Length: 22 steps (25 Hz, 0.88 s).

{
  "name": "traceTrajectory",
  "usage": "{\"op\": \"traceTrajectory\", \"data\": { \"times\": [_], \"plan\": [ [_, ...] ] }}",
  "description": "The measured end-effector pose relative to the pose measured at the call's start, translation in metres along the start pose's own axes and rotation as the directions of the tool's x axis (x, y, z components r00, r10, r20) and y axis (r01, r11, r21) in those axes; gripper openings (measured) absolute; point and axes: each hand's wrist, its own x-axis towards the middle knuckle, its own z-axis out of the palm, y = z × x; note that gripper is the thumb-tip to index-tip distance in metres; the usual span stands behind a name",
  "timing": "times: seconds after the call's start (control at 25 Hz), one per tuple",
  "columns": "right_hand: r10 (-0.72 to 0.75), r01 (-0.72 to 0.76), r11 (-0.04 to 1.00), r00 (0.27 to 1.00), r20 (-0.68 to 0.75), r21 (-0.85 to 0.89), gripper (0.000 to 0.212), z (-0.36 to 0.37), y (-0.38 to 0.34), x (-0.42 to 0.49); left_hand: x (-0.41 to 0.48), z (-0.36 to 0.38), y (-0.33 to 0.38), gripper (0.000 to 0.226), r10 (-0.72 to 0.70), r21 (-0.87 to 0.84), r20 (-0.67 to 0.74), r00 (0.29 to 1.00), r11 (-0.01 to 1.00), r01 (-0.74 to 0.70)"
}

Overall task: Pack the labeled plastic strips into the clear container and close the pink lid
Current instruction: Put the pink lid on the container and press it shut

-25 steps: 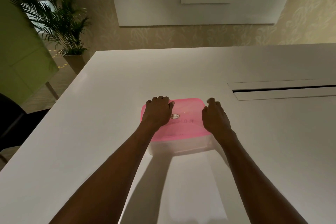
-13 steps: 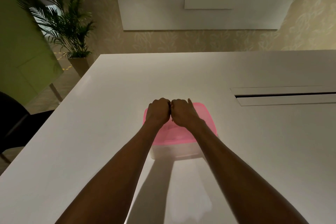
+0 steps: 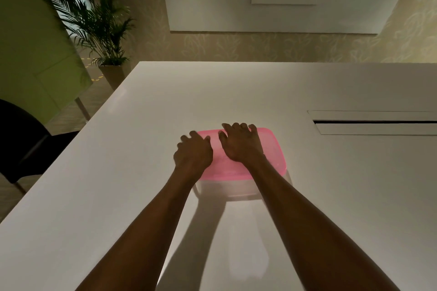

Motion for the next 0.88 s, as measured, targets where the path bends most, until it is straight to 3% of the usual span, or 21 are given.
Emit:
{"op": "traceTrajectory", "data": {
  "times": [0.16,0.48,0.68,0.88],
  "plan": [
    [0.012,-0.012,1.000,1.000,0.003,-0.003,0.052,0.000,0.000,0.001,-0.017,0.006,-0.017,0.064,-0.114,-0.054,-0.010,0.993,0.992,0.113],
    [0.012,-0.012,1.000,1.000,0.000,-0.006,0.052,0.001,0.000,0.001,-0.023,0.012,-0.026,0.072,-0.142,-0.253,-0.104,0.984,0.961,0.112],
    [0.012,-0.012,1.000,1.000,-0.013,-0.011,0.052,0.001,0.000,0.000,-0.022,0.015,-0.026,0.072,-0.209,-0.429,-0.074,0.975,0.889,0.158],
    [0.013,-0.013,1.000,1.000,-0.010,-0.009,0.053,0.001,0.000,0.001,-0.022,0.015,-0.028,0.067,-0.189,-0.484,-0.087,0.978,0.866,0.124]
  ]
}}
